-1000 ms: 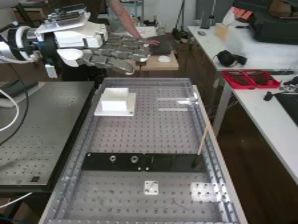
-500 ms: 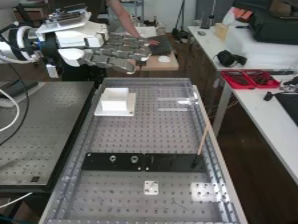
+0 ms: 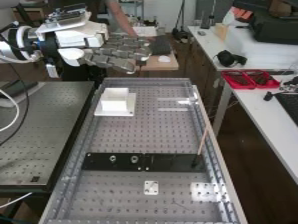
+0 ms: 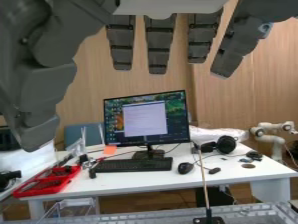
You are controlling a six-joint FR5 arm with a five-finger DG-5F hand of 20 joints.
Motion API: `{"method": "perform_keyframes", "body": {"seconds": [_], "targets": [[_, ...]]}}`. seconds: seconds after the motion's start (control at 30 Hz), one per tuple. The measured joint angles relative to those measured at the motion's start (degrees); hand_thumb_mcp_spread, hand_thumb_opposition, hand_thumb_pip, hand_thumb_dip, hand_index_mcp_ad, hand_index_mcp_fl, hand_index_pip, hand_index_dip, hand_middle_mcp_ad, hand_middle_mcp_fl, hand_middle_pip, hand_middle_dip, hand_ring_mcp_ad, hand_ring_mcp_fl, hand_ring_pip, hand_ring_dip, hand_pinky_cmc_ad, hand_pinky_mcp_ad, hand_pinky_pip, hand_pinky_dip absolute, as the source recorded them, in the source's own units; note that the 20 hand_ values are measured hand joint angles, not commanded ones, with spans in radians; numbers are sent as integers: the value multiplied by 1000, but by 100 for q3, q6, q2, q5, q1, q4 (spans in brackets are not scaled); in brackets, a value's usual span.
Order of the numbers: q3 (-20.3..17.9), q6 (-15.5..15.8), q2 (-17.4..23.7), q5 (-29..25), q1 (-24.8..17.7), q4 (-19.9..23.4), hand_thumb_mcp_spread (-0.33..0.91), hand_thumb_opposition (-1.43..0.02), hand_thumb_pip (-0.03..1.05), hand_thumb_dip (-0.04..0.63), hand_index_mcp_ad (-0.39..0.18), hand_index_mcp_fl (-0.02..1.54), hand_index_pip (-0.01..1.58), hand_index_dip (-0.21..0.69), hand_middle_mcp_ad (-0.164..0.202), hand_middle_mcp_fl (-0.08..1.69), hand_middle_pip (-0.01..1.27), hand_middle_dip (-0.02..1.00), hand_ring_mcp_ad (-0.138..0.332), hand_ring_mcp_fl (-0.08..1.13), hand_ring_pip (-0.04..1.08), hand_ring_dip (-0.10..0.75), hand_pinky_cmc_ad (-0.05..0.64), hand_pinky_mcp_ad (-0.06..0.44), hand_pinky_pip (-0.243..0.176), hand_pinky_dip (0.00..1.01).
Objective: Grab the smaller nut and place it in the white container
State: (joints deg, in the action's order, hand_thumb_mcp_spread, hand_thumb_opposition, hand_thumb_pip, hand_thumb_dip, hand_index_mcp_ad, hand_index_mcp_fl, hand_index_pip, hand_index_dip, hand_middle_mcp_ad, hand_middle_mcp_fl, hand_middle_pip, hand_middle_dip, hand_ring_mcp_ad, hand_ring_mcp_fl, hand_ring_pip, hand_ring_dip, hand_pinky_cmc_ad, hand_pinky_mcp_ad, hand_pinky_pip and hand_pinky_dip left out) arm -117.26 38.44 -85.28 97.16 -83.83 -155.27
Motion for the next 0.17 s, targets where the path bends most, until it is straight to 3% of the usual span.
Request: {"method": "perform_keyframes", "body": {"seconds": [0.17], "targets": [[-12, 0, 16, 0, 1, -3, 295, -719, 445, 145, -122, 175, 117, 10, 56, 119, 136, 136, 188, 14, 101, -5, 347, 230, -63, 354]]}}
